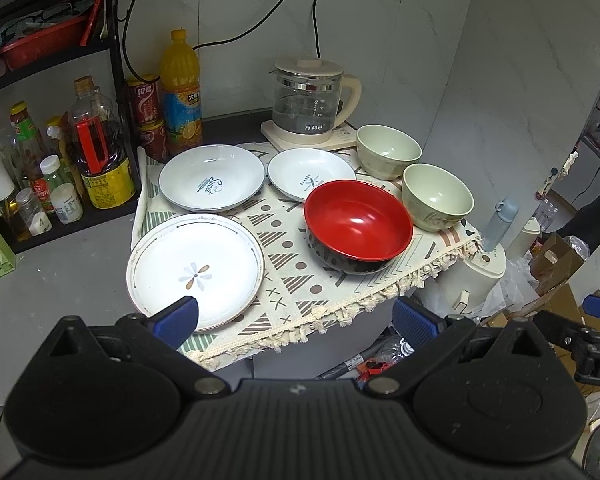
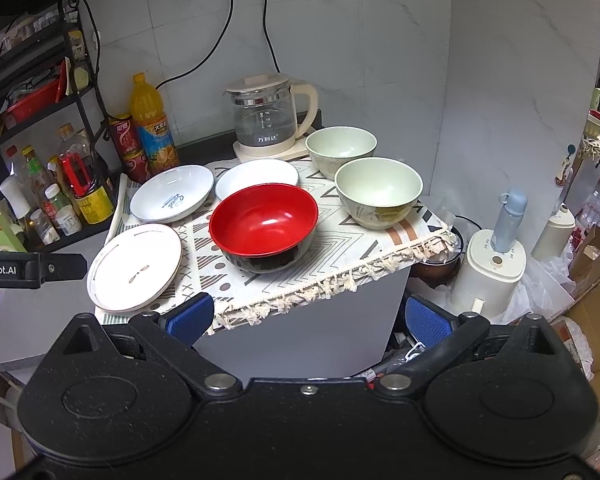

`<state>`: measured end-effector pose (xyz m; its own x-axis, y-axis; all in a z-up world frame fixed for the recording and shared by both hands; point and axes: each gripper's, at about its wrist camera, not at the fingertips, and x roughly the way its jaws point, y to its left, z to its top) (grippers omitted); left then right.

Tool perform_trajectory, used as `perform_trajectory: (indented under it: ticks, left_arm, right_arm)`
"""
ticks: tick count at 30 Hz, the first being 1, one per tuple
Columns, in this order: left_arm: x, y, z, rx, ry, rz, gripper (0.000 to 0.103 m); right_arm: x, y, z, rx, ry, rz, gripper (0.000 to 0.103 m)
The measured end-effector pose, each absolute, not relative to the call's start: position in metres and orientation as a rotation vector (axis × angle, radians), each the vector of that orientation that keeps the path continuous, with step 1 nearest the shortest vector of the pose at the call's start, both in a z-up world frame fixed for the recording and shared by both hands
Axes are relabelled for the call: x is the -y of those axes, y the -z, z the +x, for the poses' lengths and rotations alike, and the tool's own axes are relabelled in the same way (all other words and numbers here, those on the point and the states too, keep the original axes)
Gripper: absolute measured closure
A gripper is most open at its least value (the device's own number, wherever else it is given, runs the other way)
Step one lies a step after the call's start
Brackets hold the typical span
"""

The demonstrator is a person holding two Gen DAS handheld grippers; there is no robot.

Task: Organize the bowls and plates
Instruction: 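Move the right gripper toward the large pale green bowl, then grasp the rim of the large pale green bowl with the right gripper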

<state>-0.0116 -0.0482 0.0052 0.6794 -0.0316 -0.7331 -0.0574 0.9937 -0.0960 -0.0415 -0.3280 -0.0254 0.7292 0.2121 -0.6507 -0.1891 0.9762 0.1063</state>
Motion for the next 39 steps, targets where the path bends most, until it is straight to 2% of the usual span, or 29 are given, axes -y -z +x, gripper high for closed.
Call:
perform_trajectory:
  ticks: [26,39]
  left_arm:
    - [0.073,-0.007,0.002,-0.808,-0.067,-0.131,0.001]
    - [0.102,0.011,0.076,-0.823,-0.018,-0.148,0.001]
  right_arm:
    - [0.343,0.027,-0.013,-0.692,-0.247,0.062,0.000]
    - [0.367,0.037,0.039,-0.684,-0.232,0.073,0.000]
